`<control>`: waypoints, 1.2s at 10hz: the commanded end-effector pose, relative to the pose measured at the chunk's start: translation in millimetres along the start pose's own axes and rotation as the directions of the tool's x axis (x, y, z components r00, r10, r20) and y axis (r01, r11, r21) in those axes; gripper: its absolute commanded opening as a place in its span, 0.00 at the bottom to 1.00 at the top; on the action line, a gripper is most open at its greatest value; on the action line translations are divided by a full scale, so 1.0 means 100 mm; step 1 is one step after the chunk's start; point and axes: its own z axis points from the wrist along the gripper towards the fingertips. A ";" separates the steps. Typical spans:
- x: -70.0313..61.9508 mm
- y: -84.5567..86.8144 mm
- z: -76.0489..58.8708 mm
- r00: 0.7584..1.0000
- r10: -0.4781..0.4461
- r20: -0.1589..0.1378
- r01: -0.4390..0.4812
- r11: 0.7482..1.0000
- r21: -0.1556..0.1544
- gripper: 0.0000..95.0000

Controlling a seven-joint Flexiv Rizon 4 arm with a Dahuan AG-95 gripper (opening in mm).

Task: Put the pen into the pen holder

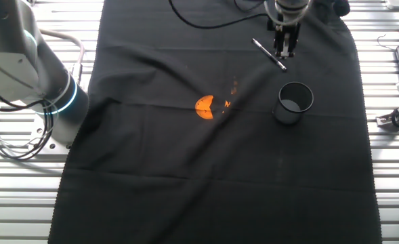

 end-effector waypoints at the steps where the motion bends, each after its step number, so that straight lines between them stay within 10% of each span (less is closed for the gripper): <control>1: -0.05 0.05 0.02 1.000 0.028 -0.006 -0.028 1.000 0.003 0.00; 12: 0.07 0.31 0.08 0.997 0.071 0.016 -0.072 0.997 0.027 0.00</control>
